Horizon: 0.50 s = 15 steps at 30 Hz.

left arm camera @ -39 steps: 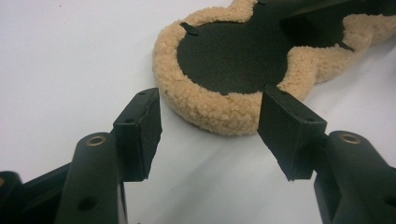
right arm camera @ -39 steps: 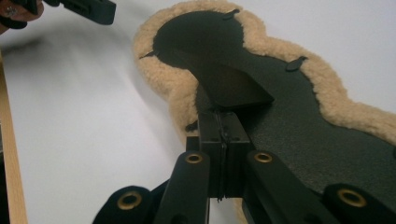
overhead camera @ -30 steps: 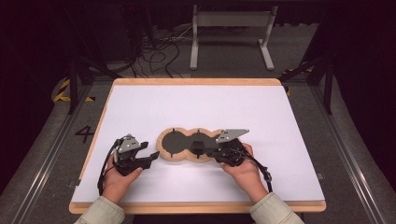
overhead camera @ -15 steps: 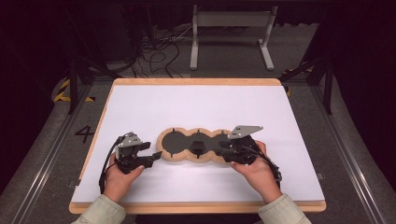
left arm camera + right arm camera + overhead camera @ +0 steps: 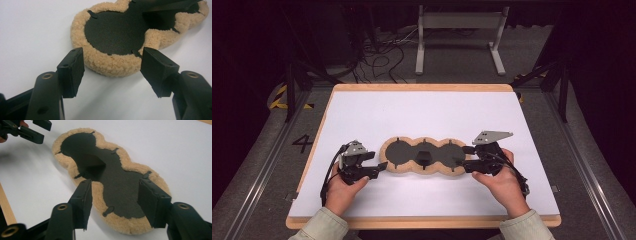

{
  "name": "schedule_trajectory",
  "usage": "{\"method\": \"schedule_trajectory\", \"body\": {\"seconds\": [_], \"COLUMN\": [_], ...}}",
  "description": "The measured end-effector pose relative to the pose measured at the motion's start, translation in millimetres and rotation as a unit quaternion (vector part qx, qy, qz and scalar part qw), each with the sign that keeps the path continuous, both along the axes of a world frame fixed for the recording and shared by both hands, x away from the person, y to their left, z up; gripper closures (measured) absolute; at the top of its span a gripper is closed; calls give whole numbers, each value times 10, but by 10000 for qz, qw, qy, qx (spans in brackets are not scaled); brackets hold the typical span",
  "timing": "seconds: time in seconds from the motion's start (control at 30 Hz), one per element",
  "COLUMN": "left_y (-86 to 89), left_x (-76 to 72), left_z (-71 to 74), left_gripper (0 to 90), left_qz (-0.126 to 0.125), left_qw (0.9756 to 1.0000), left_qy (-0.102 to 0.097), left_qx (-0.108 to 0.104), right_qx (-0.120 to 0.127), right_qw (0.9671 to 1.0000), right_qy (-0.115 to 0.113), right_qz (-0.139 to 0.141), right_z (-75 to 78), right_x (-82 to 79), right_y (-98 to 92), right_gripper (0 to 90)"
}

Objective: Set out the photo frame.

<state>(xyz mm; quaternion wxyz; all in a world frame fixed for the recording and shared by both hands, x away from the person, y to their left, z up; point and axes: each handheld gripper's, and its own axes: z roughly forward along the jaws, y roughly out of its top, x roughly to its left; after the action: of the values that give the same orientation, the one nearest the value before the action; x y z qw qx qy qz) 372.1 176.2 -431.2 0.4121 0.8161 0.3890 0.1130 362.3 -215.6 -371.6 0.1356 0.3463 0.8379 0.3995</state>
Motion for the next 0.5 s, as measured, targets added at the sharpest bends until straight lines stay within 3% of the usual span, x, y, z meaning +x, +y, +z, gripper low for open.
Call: {"method": "schedule_trajectory", "body": {"seconds": [0.23, 0.4, 0.5], "left_y": [-24, -26, -15], "left_x": [29, 76, 110], "left_z": [-36, -94, -140], "left_gripper": [334, 301, 274], "left_qz": [-164, -217, -295], "left_qw": [9998, 9993, 9982], "left_qy": [91, 316, 478], "left_qx": [31, -1, -190], "right_qx": [69, 53, 68], "right_qw": [9996, 9987, 9975], "right_qy": [248, 462, 644], "right_qz": [-139, -199, -283], "right_z": [-42, -106, -169], "right_x": [23, 43, 72], "right_y": [-121, -192, -225], "right_gripper": [373, 353, 320]}}
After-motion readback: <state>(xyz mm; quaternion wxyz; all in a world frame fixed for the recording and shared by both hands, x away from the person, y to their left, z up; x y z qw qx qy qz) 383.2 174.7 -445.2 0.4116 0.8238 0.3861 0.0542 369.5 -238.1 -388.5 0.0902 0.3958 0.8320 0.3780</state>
